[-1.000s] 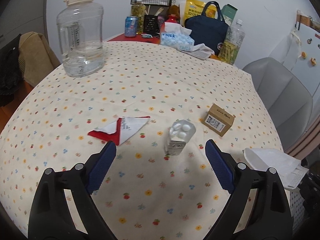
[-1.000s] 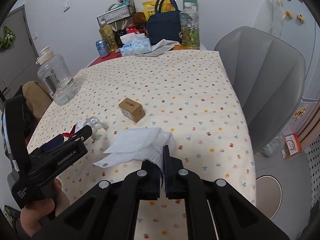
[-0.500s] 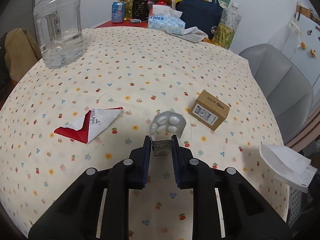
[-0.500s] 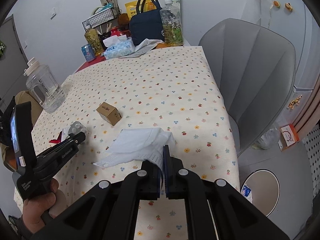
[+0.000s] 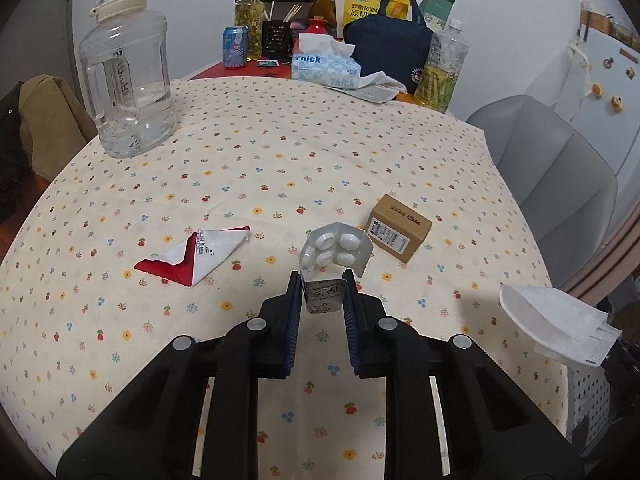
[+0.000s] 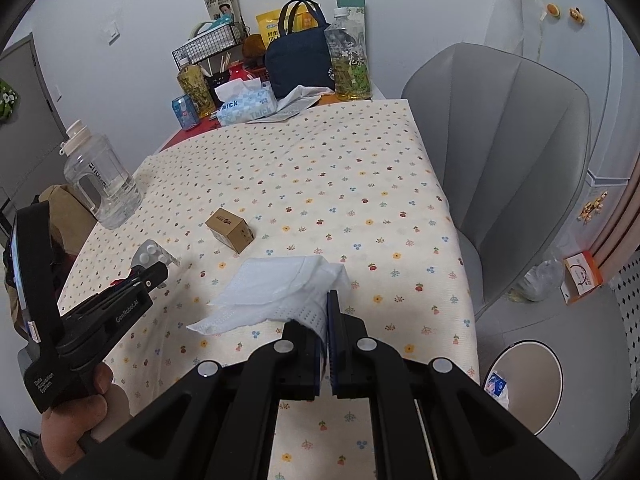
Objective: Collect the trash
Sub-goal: 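Carry the blister pack and white paper toward the bin with both tools, then open both grippers over the bin to drop the paper and blister pack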
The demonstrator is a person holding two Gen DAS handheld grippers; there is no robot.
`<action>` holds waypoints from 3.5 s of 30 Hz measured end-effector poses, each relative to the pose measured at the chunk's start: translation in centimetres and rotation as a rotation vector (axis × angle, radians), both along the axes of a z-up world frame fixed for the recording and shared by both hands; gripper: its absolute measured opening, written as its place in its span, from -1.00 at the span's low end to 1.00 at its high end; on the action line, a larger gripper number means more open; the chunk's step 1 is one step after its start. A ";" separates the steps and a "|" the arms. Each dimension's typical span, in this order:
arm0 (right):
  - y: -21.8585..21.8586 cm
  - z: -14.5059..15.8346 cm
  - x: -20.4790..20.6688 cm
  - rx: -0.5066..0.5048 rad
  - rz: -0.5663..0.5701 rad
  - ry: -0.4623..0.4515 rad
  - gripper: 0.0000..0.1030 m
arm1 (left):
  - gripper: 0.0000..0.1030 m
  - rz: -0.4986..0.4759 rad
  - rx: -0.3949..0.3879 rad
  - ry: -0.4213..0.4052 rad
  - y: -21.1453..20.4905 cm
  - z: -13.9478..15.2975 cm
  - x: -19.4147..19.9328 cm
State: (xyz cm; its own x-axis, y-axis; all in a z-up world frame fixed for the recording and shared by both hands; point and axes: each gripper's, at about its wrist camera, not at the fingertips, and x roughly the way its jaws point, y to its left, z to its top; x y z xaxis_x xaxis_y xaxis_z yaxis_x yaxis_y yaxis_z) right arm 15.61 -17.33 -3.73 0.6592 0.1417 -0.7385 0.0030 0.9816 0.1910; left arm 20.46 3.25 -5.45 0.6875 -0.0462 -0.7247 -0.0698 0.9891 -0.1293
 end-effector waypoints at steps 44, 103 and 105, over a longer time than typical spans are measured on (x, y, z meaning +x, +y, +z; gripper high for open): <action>-21.6 0.1 -9.5 0.090 -0.366 -0.054 -0.91 | -0.60 -0.424 0.109 -0.020 -26.1 1.5 -4.1; -42.8 -11.4 -19.4 0.180 -0.828 0.080 0.23 | 0.17 -0.845 0.204 0.168 -50.2 -7.3 -8.2; -42.7 -11.3 -19.6 0.183 -0.829 0.076 0.23 | 0.25 -0.849 0.203 0.163 -50.2 -7.0 -8.5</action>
State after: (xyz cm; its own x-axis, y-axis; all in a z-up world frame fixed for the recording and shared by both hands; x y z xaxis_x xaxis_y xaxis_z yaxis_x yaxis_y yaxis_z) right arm -3.95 -60.06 -15.06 0.5519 -0.2436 -0.7975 0.7265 0.6100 0.3164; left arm 11.99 -46.99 -12.47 0.3673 -0.3538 -0.8602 0.6958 0.7182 0.0017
